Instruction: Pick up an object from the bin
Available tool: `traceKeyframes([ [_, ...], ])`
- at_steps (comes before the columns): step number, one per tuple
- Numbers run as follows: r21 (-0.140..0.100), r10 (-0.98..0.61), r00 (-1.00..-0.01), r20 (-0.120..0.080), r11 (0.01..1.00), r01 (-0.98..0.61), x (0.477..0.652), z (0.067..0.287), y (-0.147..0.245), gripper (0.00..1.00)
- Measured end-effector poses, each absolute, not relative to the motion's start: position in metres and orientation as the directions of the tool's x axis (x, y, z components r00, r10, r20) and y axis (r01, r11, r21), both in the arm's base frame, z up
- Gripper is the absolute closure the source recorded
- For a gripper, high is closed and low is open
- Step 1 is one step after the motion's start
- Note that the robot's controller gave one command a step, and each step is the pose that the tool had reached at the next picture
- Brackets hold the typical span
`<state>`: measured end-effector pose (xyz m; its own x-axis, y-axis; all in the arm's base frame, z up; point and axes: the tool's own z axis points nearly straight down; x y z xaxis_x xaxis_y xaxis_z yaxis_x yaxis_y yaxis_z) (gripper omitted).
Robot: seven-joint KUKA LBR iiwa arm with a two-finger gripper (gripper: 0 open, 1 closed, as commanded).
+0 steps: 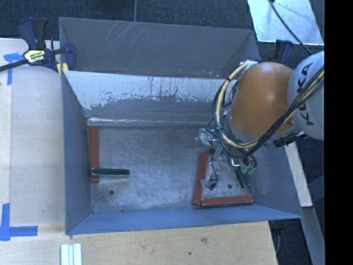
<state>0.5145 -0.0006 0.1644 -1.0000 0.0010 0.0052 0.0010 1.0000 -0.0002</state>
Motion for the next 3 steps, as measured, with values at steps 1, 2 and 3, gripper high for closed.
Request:
traceKeyframes([
  [1, 0.000, -0.422, -0.907, 0.000, 0.907, -0.422, 0.522, 0.070, -0.048, 0.00],
  [2, 0.000, -0.421, -0.907, -0.001, 0.907, -0.421, 0.522, 0.070, -0.048, 1.00],
  [3, -0.007, -0.474, -0.880, -0.011, 0.880, -0.474, 0.531, 0.198, -0.052, 1.00],
])
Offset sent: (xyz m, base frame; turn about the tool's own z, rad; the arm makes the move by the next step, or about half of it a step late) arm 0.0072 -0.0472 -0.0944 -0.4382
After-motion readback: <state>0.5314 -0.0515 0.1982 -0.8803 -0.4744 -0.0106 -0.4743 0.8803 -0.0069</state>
